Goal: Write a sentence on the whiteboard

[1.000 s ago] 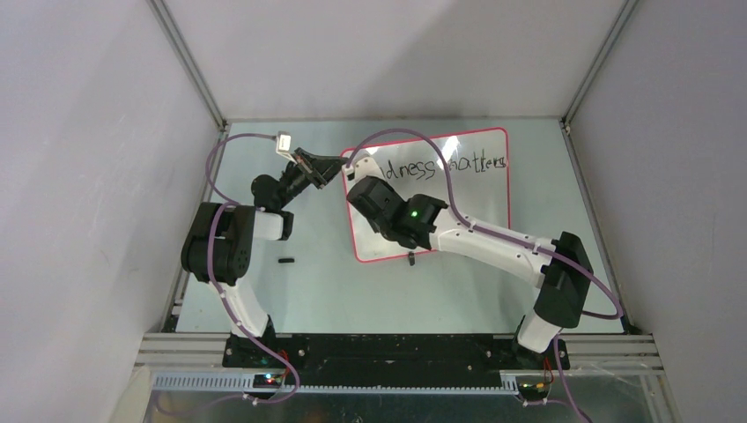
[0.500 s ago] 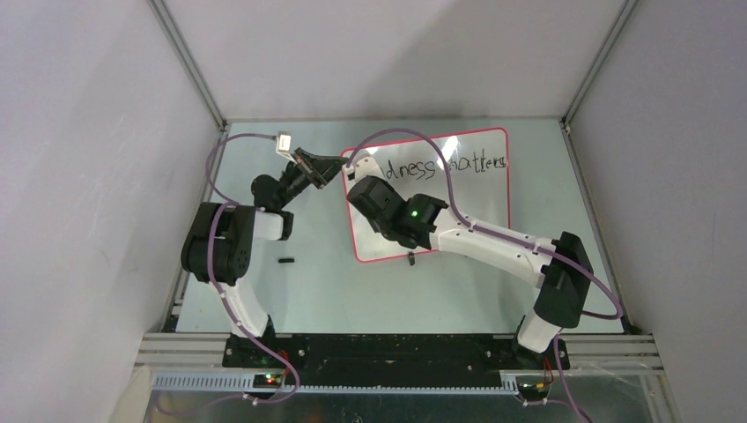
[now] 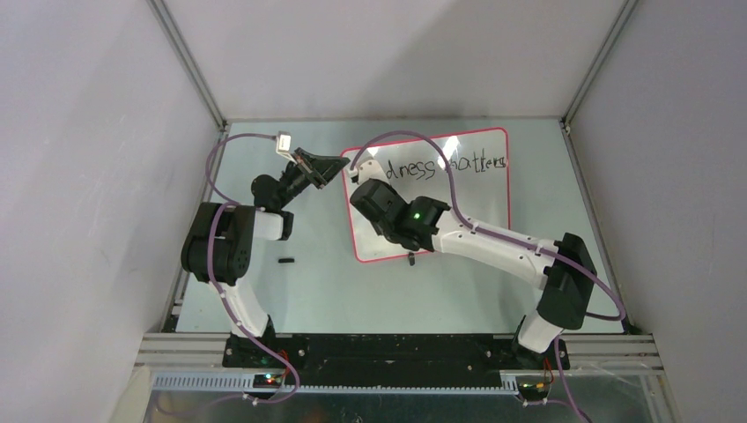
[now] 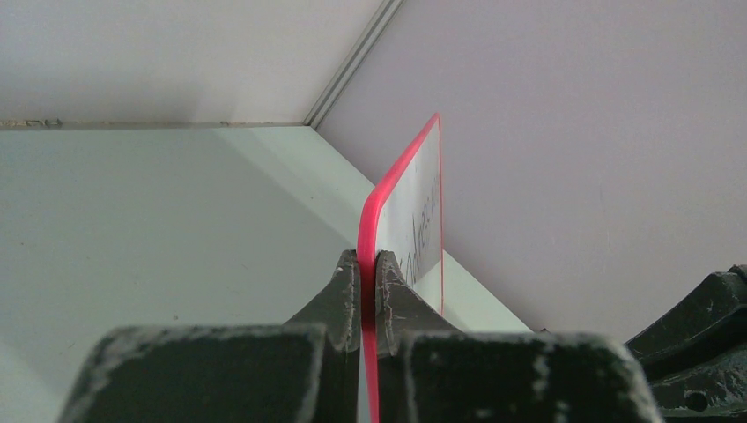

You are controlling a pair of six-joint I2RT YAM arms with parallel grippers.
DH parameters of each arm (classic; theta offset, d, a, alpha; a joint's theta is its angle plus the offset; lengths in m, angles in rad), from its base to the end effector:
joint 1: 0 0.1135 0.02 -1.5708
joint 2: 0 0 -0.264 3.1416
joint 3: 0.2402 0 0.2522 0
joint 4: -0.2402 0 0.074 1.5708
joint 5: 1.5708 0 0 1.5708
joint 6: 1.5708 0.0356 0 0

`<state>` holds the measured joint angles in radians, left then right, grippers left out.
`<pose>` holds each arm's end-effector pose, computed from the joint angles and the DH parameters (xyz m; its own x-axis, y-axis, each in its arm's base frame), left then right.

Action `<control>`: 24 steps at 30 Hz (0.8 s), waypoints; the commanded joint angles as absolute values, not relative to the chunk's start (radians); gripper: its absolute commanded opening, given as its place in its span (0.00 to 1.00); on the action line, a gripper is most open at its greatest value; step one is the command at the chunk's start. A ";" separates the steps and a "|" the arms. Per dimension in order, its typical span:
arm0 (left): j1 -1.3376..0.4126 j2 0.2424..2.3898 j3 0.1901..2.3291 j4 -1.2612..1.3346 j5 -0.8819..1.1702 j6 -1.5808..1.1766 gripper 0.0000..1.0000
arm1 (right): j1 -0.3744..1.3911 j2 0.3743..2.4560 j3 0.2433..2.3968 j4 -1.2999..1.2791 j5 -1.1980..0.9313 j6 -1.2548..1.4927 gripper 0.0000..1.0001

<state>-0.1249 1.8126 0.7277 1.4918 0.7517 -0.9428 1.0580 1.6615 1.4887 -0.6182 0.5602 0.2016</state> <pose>0.3368 -0.0668 0.2208 -0.3465 -0.5523 -0.7583 0.7368 0.3401 -0.5843 0.1974 0.3121 0.3193 -0.4529 -0.4586 -0.7646 -0.4738 0.8502 -0.2294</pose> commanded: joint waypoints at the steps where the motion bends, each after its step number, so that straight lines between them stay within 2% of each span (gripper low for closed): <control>1: -0.130 1.812 0.744 1.531 0.788 -0.885 0.00 | 1.051 1.623 1.463 -0.631 0.588 0.225 0.00; 24: -0.131 1.813 0.743 1.531 0.787 -0.884 0.00 | 1.086 1.600 1.435 -0.635 0.561 0.248 0.00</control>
